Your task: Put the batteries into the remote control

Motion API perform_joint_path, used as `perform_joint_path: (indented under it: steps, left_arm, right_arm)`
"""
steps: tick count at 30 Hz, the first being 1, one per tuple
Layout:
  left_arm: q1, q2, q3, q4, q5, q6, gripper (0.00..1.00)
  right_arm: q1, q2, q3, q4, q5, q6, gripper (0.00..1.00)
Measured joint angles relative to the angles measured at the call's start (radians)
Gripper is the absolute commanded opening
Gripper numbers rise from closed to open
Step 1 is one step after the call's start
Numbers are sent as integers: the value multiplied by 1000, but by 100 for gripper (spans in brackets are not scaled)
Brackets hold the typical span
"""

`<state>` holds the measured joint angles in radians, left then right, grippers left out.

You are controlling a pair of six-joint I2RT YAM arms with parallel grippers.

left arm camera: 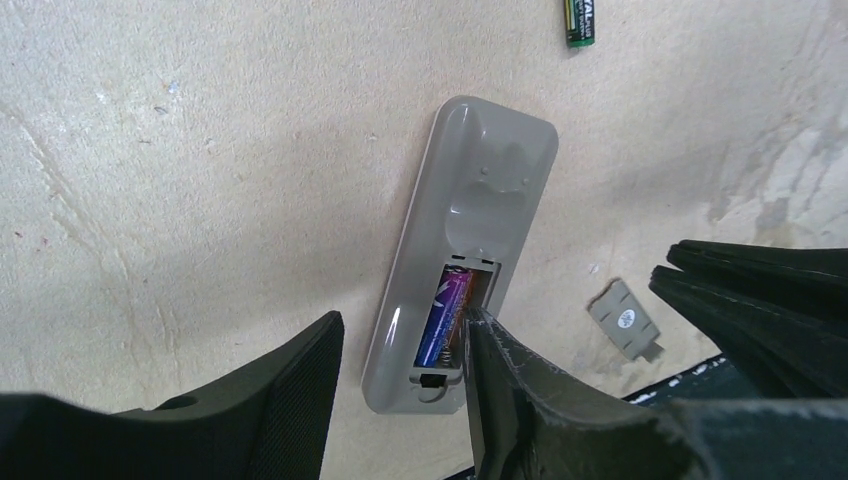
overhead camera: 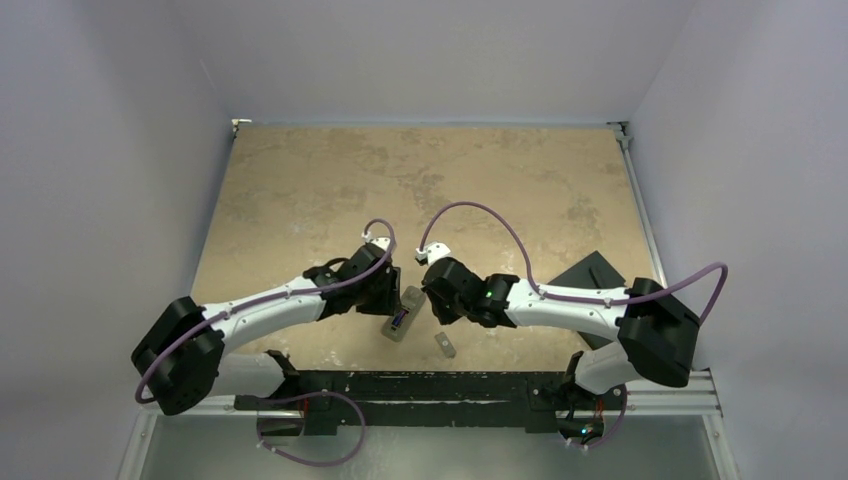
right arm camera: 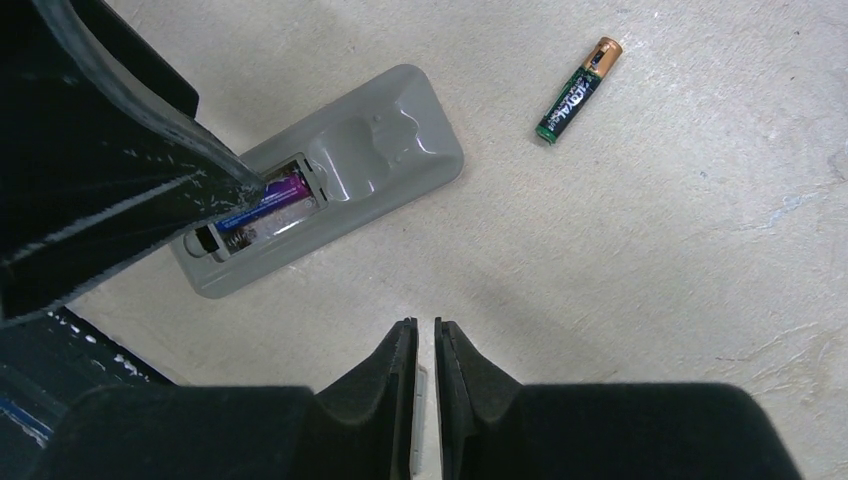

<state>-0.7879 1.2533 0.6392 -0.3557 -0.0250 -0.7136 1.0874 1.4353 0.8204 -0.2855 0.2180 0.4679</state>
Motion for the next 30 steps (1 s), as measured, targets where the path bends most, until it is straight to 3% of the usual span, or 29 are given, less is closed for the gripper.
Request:
perform_joint_path:
  steps: [17,30]
  left_arm:
    - [-97,85,31,-28,-85,2,47]
    - [-110,141,51,-17,-90,3,39]
  right_arm:
    - [0,0,-11,0,-2,11,16]
    - [0,0,-11,1,-3,13,15]
